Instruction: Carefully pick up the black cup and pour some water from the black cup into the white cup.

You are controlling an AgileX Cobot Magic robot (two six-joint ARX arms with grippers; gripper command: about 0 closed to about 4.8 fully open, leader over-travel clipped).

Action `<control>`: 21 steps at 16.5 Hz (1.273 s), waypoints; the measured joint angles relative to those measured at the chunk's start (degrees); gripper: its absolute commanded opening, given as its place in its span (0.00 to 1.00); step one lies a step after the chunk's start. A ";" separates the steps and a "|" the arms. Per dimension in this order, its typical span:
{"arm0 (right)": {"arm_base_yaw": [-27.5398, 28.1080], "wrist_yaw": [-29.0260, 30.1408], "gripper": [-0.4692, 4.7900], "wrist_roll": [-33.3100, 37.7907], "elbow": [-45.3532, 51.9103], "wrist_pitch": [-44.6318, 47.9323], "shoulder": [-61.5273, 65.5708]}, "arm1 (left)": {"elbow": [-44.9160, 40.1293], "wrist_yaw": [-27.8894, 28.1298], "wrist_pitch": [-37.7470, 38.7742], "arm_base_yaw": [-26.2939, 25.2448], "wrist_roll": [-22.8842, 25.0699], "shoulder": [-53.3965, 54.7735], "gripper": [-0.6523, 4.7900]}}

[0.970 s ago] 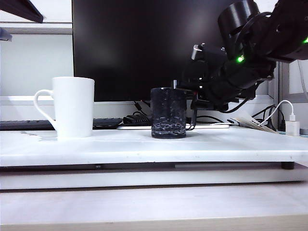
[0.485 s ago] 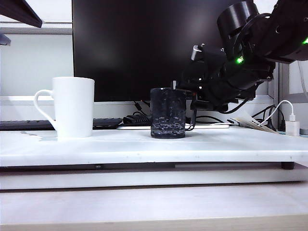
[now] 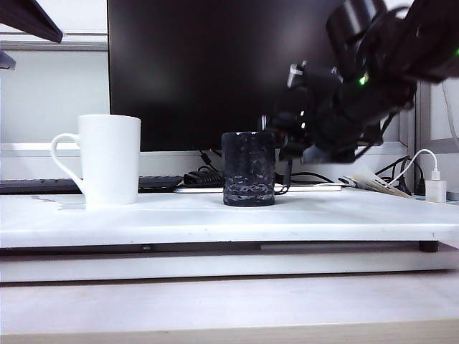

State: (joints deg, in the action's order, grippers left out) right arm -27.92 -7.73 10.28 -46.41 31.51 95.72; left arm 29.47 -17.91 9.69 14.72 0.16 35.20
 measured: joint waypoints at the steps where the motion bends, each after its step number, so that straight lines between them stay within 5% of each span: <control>1: 0.00 -0.02 0.43 -0.04 0.00 -2.10 -1.88 | 0.00 0.00 -0.02 0.00 0.00 0.00 1.00; 5: -0.07 0.07 0.43 -0.02 0.42 -15.69 -10.27 | 0.02 0.00 -0.77 -0.02 0.00 -1.40 1.00; 11: -0.09 1.44 0.43 -2.05 4.44 -24.30 -47.19 | 0.57 0.87 -2.03 -0.04 -4.94 -25.07 1.00; 13: -0.09 1.36 0.43 -4.37 4.44 -32.04 -60.37 | 0.59 1.66 2.99 -0.04 -4.92 -34.64 1.00; 18: -0.59 1.57 0.43 -4.76 6.60 -53.27 -83.10 | -0.11 0.13 18.08 -0.02 -7.65 -34.58 1.00; 21: -0.24 3.04 0.43 -4.31 21.62 -54.18 -89.88 | -11.98 1.05 13.73 -0.02 -11.93 -34.42 1.00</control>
State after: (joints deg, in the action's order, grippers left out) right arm -28.16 -4.69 5.98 -24.80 -22.68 5.85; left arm 17.50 -16.86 23.42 14.70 -11.77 0.78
